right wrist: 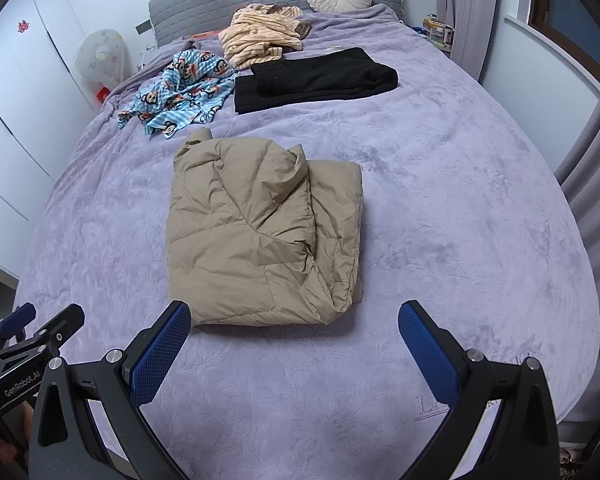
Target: Fold large clothes
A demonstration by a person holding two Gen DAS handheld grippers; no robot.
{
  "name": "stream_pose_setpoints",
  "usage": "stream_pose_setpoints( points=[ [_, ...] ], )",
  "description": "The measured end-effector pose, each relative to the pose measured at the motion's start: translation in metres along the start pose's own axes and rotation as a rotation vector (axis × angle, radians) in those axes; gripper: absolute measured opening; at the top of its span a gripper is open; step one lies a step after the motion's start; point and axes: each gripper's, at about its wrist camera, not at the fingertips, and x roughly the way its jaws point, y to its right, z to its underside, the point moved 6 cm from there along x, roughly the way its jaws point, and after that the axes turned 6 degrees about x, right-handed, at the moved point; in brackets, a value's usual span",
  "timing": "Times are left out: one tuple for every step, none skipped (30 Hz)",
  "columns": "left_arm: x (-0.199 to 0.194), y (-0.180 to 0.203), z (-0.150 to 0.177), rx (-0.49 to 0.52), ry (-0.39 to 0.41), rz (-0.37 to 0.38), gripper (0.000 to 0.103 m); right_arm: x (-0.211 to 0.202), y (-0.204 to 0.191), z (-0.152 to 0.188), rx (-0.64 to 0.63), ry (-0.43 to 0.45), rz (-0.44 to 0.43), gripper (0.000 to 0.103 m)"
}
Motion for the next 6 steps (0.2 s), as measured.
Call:
stream_pose_setpoints(
  points=[
    [-0.0003,0.0004,-0.0001,0.003,0.003,-0.001,0.103,-0.0001,-0.0001,0.0002,0.001,0.000,0.000,0.103],
    [-0.0003,0.0017,-0.0007,0.005,0.003,-0.001,0.103,-0.0003,-0.0001,0.0003,0.001,0.000,0.000,0.103],
    [-0.0004,0.0015,-0.0005,0.006,0.003,0.000,0.103,-0.0005,-0.0002,0.0004,0.001,0.000,0.000,0.103],
    [-0.0001,0.0025,-0.0008,0.005,0.003,0.001,0.103,-0.0003,-0.0002,0.0002,0.001,0.000,0.000,0.103],
    [-0.0004,0.0037,-0.0012,0.005,0.002,0.000,0.103,-0.0005,-0.0001,0.0003,0.001,0.000,0.000,0.103],
    [-0.0003,0.0036,-0.0009,0.006,0.000,-0.001,0.103,-0.0003,-0.0003,0.0002,0.001,0.000,0.000,0.103]
  ],
)
